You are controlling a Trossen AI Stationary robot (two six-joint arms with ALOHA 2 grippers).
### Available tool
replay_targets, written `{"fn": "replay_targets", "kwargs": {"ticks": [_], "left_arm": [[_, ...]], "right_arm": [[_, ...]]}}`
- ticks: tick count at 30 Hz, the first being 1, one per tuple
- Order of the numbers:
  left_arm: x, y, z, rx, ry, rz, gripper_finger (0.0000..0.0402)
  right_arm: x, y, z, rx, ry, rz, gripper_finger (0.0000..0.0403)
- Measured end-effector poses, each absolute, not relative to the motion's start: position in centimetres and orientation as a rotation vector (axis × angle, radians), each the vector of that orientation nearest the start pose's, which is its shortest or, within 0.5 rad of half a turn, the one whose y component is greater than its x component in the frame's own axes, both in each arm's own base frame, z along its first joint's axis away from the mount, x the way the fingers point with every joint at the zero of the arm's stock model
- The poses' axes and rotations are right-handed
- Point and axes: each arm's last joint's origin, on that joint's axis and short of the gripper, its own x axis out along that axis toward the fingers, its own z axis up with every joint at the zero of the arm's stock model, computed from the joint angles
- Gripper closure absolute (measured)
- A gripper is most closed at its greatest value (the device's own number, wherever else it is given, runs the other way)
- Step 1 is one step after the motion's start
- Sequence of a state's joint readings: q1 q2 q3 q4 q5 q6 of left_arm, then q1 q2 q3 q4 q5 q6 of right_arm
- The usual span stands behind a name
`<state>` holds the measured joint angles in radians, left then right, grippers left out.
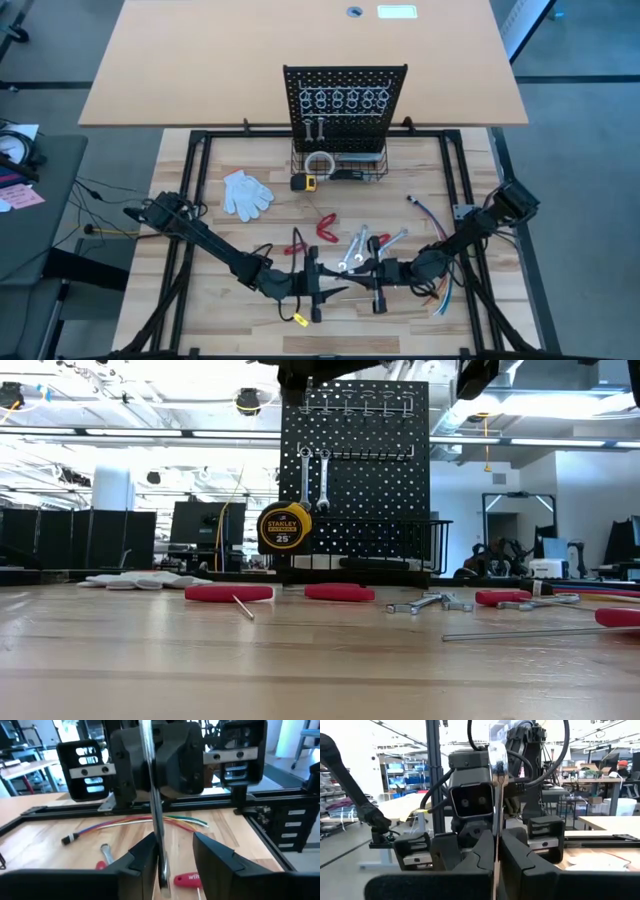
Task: Hang tools onto peg board
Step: Hang the silver wrench on the peg board
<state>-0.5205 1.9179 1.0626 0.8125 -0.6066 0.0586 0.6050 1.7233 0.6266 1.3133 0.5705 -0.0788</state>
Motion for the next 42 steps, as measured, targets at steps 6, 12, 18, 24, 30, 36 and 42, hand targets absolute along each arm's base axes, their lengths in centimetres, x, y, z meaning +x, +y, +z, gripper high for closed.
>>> {"fn": "replay_targets", "kwargs": {"ticks": [6,12,18,24,30,36,42], "left_arm": [[36.0,-19.2,20.4,0.099,0.029,0.080,0.0321],[36.0,-19.1,20.3,0.093,0.030,0.090,0.0374],[36.1,-19.0,20.3,0.037,0.030,0.092,0.0392],[36.4,-18.4,20.4,-0.030,0.024,0.112,0.0395],[37.0,-16.7,20.6,-0.088,0.060,0.108,0.0396],[37.8,-11.4,22.5,-0.177,0.023,0.135,0.0396],[38.8,-3.5,24.2,-0.280,-0.039,0.190,0.0396]], "right_arm": [[26.5,17.1,19.5,0.025,-0.194,0.039,0.0387],[26.5,17.0,19.5,0.019,-0.192,0.028,0.0386],[26.5,17.1,19.5,0.010,-0.186,0.028,0.0377],[25.3,17.6,20.3,-0.105,-0.157,-0.161,0.0317],[21.6,19.0,22.3,-0.247,-0.023,-0.480,0.0259],[19.4,20.5,22.5,-0.266,0.028,-0.522,0.0244],[19.8,20.6,21.7,-0.300,0.045,-0.525,0.0255]]}}
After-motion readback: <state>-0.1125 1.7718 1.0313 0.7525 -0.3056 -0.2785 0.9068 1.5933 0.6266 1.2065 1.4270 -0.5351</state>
